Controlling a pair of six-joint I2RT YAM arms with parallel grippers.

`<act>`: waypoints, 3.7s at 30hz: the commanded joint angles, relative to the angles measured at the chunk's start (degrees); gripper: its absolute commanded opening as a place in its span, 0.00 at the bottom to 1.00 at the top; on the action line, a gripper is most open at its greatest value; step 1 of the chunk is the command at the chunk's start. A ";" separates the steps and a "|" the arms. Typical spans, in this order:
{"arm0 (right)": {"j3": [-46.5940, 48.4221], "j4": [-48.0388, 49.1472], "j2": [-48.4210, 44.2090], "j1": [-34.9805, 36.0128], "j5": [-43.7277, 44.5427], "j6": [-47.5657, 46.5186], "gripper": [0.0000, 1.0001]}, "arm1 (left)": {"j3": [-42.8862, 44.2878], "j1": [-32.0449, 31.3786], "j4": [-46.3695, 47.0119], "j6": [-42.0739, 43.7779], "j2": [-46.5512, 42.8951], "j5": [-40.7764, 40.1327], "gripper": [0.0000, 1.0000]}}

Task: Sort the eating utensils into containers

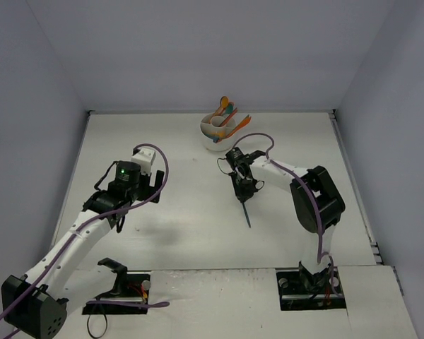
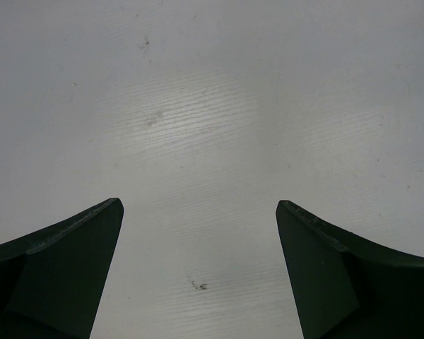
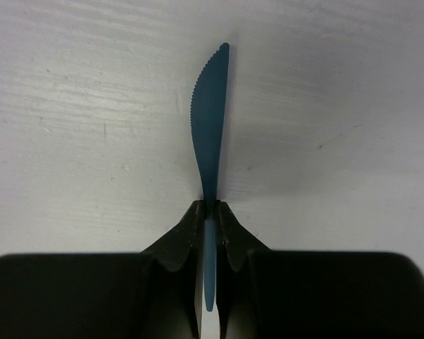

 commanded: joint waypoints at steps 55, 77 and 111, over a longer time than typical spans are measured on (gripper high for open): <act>-2.25 99.12 4.57 -7.09 19.06 7.78 0.00 | 0.43 -0.37 2.15 -0.15 1.01 -2.47 0.88; -6.04 96.45 3.61 -6.74 17.95 7.40 0.29 | 0.43 -0.46 2.32 -0.24 1.01 -1.78 0.88; -19.25 32.43 -66.52 -12.27 23.49 -16.00 1.00 | 20.28 0.51 -9.70 -5.20 -11.89 -11.96 0.95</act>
